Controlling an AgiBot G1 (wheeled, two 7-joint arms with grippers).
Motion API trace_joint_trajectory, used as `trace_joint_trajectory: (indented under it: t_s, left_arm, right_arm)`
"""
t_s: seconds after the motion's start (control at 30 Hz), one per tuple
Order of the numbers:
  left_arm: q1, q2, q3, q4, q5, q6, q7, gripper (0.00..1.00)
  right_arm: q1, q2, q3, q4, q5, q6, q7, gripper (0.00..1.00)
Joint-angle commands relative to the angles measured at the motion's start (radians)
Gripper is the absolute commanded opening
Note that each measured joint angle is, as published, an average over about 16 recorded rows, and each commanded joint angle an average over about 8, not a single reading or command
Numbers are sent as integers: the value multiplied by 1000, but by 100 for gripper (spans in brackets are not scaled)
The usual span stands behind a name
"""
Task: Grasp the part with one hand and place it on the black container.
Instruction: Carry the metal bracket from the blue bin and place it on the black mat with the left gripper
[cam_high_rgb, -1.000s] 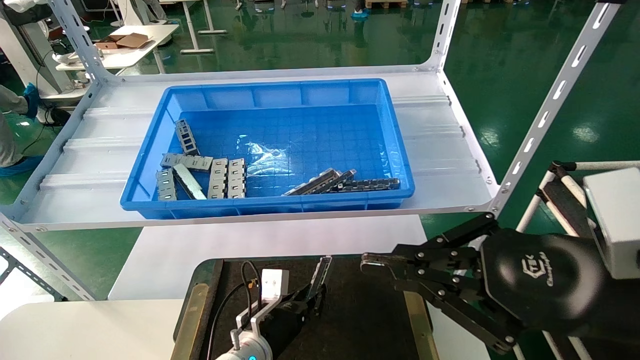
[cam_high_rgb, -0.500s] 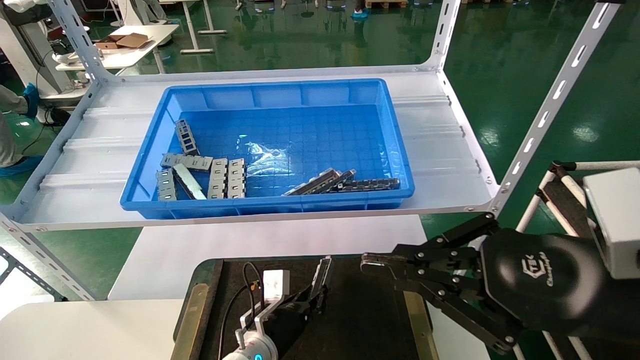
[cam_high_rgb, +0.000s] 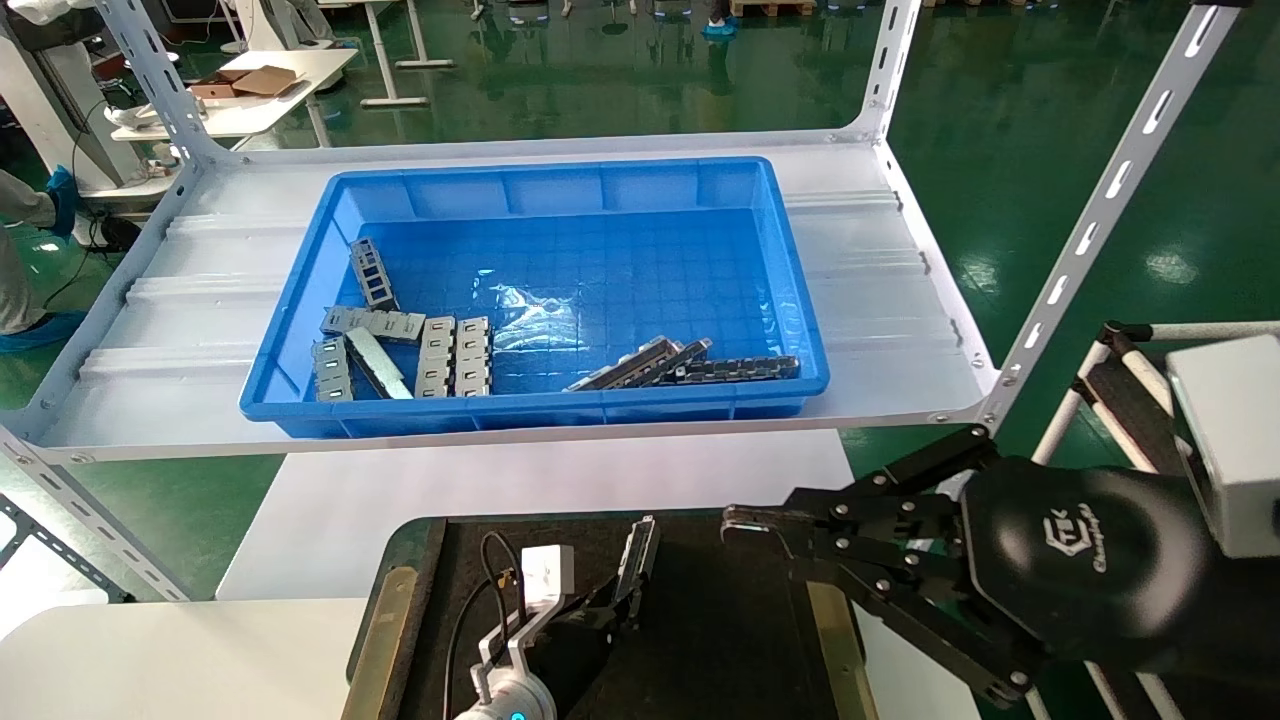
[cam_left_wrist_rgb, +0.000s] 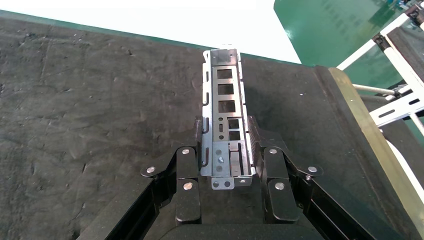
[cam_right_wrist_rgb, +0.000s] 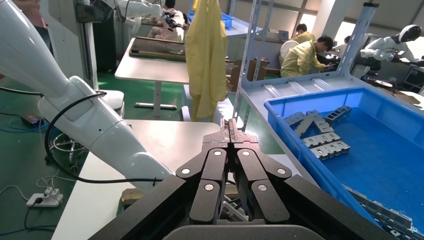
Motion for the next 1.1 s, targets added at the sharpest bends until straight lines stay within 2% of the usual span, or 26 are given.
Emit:
trace_joint_trajectory:
  t_s: [0.03,0.1,0.13,0.2,0.23,0.37,0.4,0.47,0.5,1.1]
  left_arm:
    - [-4,0,19,6,-15,-11,-4,0]
    - [-7,0,35,11,-32,-21,-6,0]
    - [-8,0,43,14,-40,-26,-6,0]
    - [-11,0,59,17,-58,-35,-7,7]
    - [-12,0,67,19,-67,-39,-6,15]
    - [-17,0,97,24,-104,-56,-4,65]
    - [-18,0,104,25,-114,-59,-3,77]
    - [-21,0,119,26,-133,-67,-1,95]
    - [-23,0,126,27,-142,-70,1,100]
    - [-67,-2,246,4,-314,-142,71,100]
  right_arm:
    - [0,0,0,0,0,0,0,0]
    - [0,0,0,0,0,0,0,0]
    - [0,0,0,0,0,0,0,4]
    - [0,0,0,0,0,0,0,26]
    - [0,0,0,0,0,0,0,38]
    - [0,0,0,0,0,0,0,88]
    - [0,0,0,0,0,0,0,97]
    - [0,0,0,0,0,0,0,100]
    - [0,0,0,0,0,0,0,100]
    - [0,0,-1,0,0,0,0,100]
